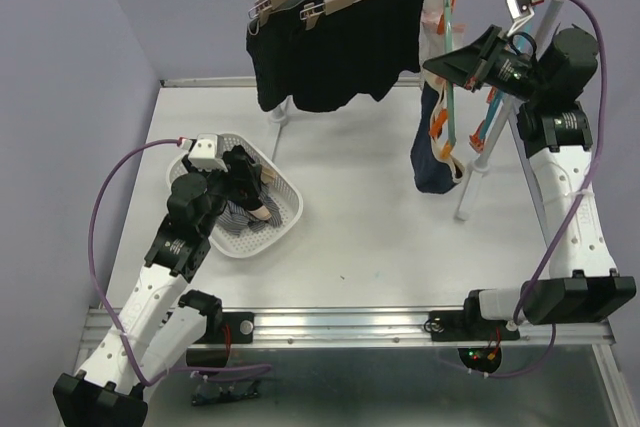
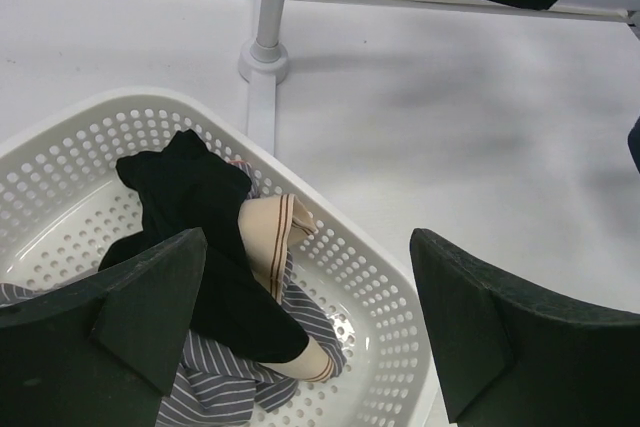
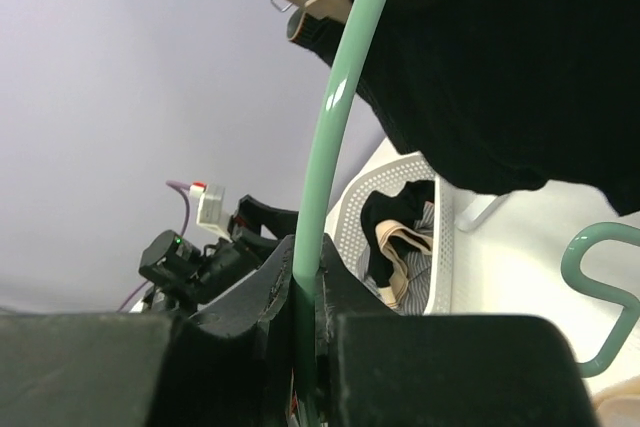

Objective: Remove the underwear clipped to the hanger
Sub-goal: Pick up the hanger from the clothesline, then remove the underwear from the hanger.

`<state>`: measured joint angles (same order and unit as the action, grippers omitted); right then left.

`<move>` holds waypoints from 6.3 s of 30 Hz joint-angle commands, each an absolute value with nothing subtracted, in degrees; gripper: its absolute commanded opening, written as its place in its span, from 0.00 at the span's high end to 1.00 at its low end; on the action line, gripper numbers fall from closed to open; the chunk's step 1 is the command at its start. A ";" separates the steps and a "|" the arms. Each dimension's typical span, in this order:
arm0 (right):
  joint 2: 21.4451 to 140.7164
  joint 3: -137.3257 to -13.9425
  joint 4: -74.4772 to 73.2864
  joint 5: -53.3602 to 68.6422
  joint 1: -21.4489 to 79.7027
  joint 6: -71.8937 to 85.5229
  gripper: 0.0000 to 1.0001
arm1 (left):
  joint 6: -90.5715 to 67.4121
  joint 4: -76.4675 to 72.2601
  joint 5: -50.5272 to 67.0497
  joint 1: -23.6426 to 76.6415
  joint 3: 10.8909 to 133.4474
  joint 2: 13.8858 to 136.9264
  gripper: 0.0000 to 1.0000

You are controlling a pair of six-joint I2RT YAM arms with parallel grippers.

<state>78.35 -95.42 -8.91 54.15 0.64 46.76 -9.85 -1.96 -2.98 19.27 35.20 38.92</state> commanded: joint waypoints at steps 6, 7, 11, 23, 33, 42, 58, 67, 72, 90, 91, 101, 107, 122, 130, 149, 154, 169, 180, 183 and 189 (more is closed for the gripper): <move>67.24 -86.94 2.64 58.80 -1.40 46.41 1.00 | -8.44 -5.80 -0.70 19.07 34.63 36.83 0.05; 66.63 -86.14 2.64 59.15 -1.67 46.75 1.00 | -8.44 -5.89 -0.70 19.07 34.54 36.91 0.05; 63.90 -82.28 2.64 59.85 -2.37 46.67 0.99 | -7.91 -6.76 1.30 19.16 34.19 36.39 0.05; 54.33 -69.27 2.73 70.57 -3.69 43.86 0.99 | -7.29 -18.36 15.37 19.16 28.48 29.28 0.05; 48.35 -60.56 2.90 82.52 -3.78 42.36 0.99 | -15.11 -29.97 24.70 23.62 25.84 28.90 0.12; 43.33 -53.44 2.90 89.21 -3.87 44.65 0.99 | -4.94 -38.40 1.59 59.39 30.40 44.19 0.12; 38.59 -49.22 2.55 94.13 -3.87 42.98 0.99 | 9.14 -63.36 7.91 66.88 39.37 73.47 0.05; 37.79 -48.96 2.55 94.13 -3.87 42.36 0.99 | 6.16 -81.17 17.82 60.48 40.08 83.31 0.03; 37.35 -48.34 2.55 94.13 -3.87 42.19 0.99 | 1.85 -84.99 29.08 57.22 43.76 88.50 0.05; 36.21 -47.55 2.46 94.04 -3.87 42.01 0.99 | 0.26 -77.00 36.99 55.72 57.21 97.11 0.21; 36.21 -47.64 2.46 94.04 -3.87 42.01 0.99 | 0.26 -76.47 37.18 55.72 57.39 97.21 0.22; 36.21 -47.99 2.37 94.04 -3.87 41.92 0.99 | 1.14 -71.20 40.95 53.97 56.34 96.33 0.32; 36.47 -47.99 2.29 94.04 -3.87 41.66 0.99 | 3.07 -65.84 40.96 53.26 57.74 96.24 0.32; 36.83 -48.25 2.29 93.96 -3.87 41.40 0.99 | 8.00 -58.36 36.74 53.26 59.42 95.72 0.24; 37.09 -48.51 2.37 93.96 -3.87 41.22 0.99 | 8.96 -57.66 32.61 53.26 58.54 94.40 0.20; 36.83 -47.81 2.29 93.96 -3.87 41.05 0.99 | 2.55 -61.17 36.91 53.26 59.33 93.78 0.22; 36.65 -47.81 2.29 93.96 -3.87 41.04 0.99 | 0.88 -63.46 37.62 53.26 58.36 93.08 0.21; 36.47 -47.90 2.29 93.96 -3.87 41.04 0.99 | 0.35 -60.39 38.85 53.17 59.85 94.48 0.43; 36.83 -48.08 2.29 93.96 -3.87 40.78 0.99 | 0.18 -58.97 39.73 52.82 61.00 93.69 1.00; 37.00 -48.34 2.29 93.96 -3.87 40.61 0.99 | 0.26 -59.06 39.11 52.82 60.30 92.81 0.94; 38.58 -50.36 2.20 93.43 -3.87 40.08 0.99 | 0.88 -59.33 35.78 52.56 55.74 87.99 0.12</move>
<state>38.13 -46.89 -2.39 85.52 -3.46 42.37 0.21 -56.64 37.19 52.97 57.80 94.06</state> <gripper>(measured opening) 0.121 0.806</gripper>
